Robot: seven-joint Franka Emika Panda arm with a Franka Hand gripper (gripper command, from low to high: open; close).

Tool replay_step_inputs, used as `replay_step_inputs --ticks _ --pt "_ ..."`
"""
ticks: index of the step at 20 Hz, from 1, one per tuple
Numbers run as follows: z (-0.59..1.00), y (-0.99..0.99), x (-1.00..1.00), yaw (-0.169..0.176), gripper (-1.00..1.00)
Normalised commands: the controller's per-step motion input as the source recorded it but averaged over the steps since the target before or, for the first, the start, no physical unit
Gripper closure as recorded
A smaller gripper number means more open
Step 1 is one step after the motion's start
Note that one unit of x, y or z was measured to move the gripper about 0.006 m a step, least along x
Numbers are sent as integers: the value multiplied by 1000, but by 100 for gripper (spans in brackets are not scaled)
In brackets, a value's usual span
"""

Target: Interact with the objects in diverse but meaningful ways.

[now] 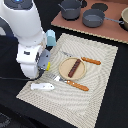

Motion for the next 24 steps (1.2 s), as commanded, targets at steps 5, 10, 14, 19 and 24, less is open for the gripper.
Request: replay_step_inputs --ticks 5,10,14,19,24 --pt "1000 657 517 140 100" --pt "708 627 647 87 100" --pt "417 513 806 29 100" --pt "112 429 866 3 100" --pt "0 385 902 0 100"
